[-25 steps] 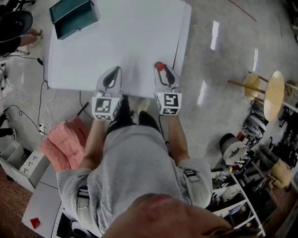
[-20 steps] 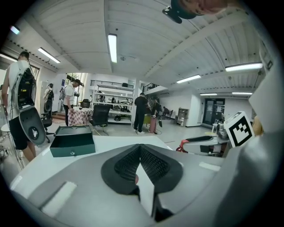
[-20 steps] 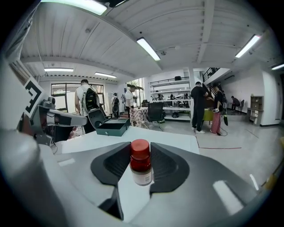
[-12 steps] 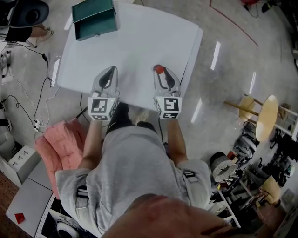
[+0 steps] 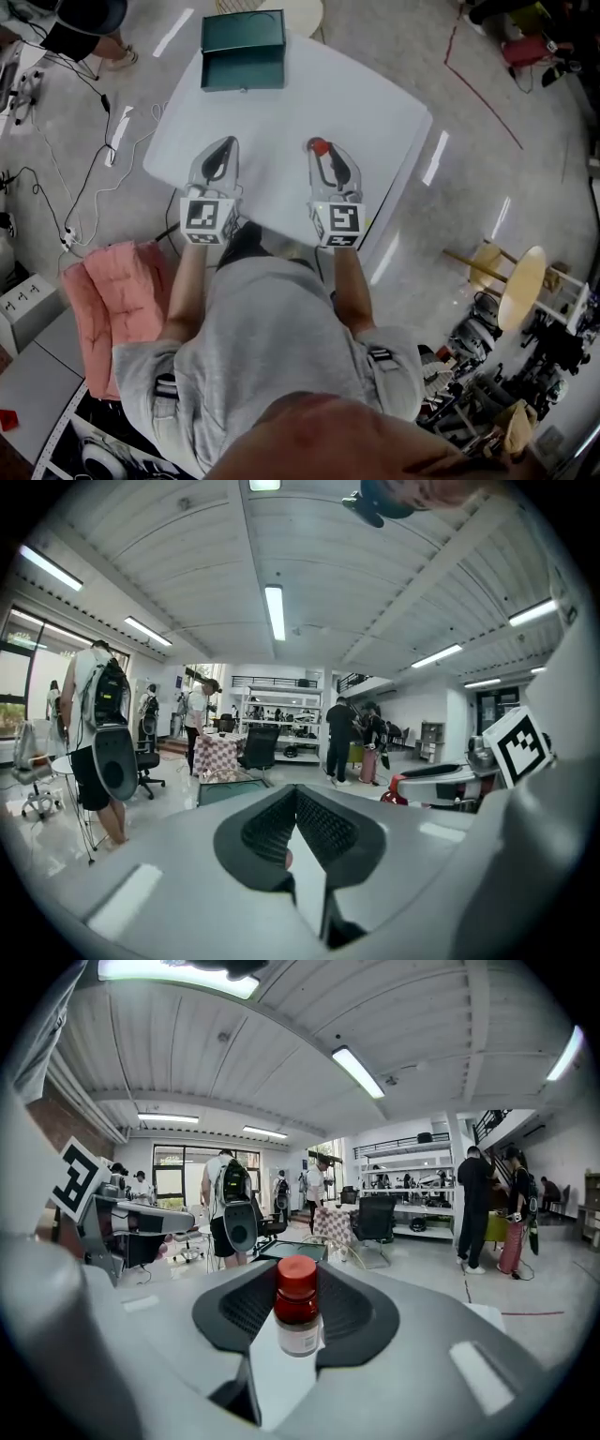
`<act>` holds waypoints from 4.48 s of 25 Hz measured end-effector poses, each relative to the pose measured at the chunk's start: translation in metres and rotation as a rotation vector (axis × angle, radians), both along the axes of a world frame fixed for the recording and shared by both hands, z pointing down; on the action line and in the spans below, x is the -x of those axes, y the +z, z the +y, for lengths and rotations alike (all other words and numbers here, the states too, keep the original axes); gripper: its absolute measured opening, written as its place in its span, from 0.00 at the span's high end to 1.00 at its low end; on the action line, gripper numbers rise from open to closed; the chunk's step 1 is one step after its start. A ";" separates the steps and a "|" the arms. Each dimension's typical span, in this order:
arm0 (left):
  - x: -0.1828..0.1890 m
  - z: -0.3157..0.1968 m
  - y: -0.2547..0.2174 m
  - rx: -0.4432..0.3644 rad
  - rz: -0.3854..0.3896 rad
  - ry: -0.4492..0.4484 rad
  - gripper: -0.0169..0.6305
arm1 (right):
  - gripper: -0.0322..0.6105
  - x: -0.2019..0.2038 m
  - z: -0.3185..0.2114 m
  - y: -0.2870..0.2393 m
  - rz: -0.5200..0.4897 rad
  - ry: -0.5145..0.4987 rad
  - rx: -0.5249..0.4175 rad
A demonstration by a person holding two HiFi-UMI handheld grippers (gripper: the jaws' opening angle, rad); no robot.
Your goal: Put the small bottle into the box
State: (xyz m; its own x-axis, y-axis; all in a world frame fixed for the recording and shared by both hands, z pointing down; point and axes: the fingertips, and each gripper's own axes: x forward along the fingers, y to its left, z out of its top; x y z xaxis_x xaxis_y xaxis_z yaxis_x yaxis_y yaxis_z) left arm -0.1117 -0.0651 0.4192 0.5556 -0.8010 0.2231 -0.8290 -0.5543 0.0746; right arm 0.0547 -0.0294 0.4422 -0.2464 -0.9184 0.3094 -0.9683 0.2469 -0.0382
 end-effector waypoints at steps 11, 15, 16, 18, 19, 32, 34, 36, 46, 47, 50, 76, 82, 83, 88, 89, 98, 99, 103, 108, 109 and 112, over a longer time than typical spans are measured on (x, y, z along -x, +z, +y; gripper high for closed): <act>0.064 -0.048 -0.002 -0.015 0.012 -0.067 0.96 | 0.75 0.064 -0.063 -0.007 0.005 -0.070 -0.022; 0.085 -0.061 -0.002 -0.016 0.019 -0.079 0.96 | 0.75 0.084 -0.079 -0.010 0.003 -0.080 -0.027; 0.090 -0.063 -0.001 -0.016 0.020 -0.082 0.96 | 0.75 0.088 -0.082 -0.010 0.002 -0.081 -0.029; 0.099 -0.068 0.000 -0.016 0.021 -0.084 0.95 | 0.75 0.097 -0.088 -0.011 0.004 -0.084 -0.032; 0.102 -0.071 0.001 -0.015 0.022 -0.083 0.96 | 0.75 0.100 -0.090 -0.011 0.005 -0.084 -0.034; 0.104 -0.103 0.012 0.003 0.024 -0.065 0.96 | 0.75 0.107 -0.131 -0.003 0.047 -0.091 -0.031; 0.101 -0.110 0.014 0.008 0.023 -0.060 0.96 | 0.75 0.105 -0.138 0.000 0.048 -0.092 -0.029; 0.096 -0.118 0.017 0.012 0.021 -0.060 0.96 | 0.75 0.102 -0.145 0.004 0.045 -0.092 -0.023; 0.087 -0.153 0.043 0.052 0.019 -0.066 0.96 | 0.75 0.085 -0.189 0.032 0.063 -0.068 0.004; 0.086 -0.157 0.047 0.060 0.018 -0.068 0.96 | 0.75 0.083 -0.194 0.035 0.063 -0.067 0.004; 0.083 -0.165 0.058 0.079 0.009 -0.066 0.96 | 0.75 0.081 -0.207 0.041 0.044 -0.072 0.012; 0.056 -0.201 0.129 0.214 -0.006 -0.059 0.96 | 0.74 0.052 -0.259 0.117 0.003 -0.040 0.123; 0.055 -0.206 0.132 0.220 -0.015 -0.058 0.96 | 0.74 0.048 -0.260 0.130 -0.010 -0.034 0.149; 0.055 -0.206 0.133 0.223 -0.016 -0.059 0.95 | 0.74 0.049 -0.260 0.133 -0.009 -0.036 0.155; 0.053 -0.204 0.141 0.239 -0.022 -0.064 0.96 | 0.74 0.047 -0.259 0.146 -0.004 -0.037 0.190; 0.052 -0.204 0.143 0.242 -0.023 -0.064 0.95 | 0.74 0.047 -0.259 0.148 -0.004 -0.037 0.195; 0.049 -0.199 0.145 0.247 -0.029 -0.065 0.96 | 0.74 0.050 -0.254 0.153 -0.004 -0.051 0.203; 0.049 -0.198 0.144 0.247 -0.028 -0.065 0.96 | 0.74 0.050 -0.253 0.152 -0.004 -0.053 0.204; 0.049 -0.194 0.143 0.247 -0.030 -0.068 0.96 | 0.74 0.050 -0.252 0.153 -0.012 -0.050 0.205; 0.053 -0.192 0.140 0.240 -0.038 -0.079 0.95 | 0.74 0.054 -0.252 0.153 -0.006 -0.061 0.206; 0.053 -0.192 0.139 0.239 -0.039 -0.082 0.96 | 0.74 0.054 -0.252 0.153 -0.005 -0.061 0.208; 0.053 -0.190 0.136 0.232 -0.040 -0.081 0.96 | 0.73 0.054 -0.252 0.153 -0.004 -0.064 0.209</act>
